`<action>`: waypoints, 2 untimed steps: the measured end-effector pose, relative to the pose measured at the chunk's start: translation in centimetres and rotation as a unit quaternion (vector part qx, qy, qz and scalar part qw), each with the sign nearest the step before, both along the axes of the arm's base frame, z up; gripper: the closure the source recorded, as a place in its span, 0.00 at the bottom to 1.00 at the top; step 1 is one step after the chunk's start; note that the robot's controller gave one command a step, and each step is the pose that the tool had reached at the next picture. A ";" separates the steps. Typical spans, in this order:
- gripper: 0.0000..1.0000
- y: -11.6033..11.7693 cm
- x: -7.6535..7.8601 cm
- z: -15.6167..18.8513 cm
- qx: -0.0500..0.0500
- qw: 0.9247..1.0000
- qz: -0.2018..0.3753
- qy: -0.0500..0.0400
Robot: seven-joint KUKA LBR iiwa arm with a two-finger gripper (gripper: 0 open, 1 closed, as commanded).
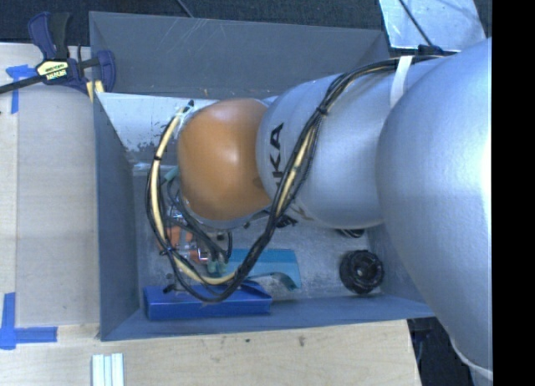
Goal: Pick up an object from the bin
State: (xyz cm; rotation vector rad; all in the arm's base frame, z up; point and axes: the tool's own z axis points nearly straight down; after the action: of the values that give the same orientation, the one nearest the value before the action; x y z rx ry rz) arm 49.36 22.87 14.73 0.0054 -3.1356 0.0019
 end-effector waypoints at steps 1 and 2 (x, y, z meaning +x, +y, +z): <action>0.00 -0.1 0.2 0.5 0.001 1.000 -0.002 -0.004; 0.00 -2.5 2.9 -2.6 0.001 1.000 0.011 -0.003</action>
Offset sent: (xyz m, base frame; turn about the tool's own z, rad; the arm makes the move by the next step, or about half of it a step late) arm 0.0323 -0.0290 -0.0310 -0.0225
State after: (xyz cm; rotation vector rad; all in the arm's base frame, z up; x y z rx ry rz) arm 52.27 20.37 12.16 0.0389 -3.1421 -0.0004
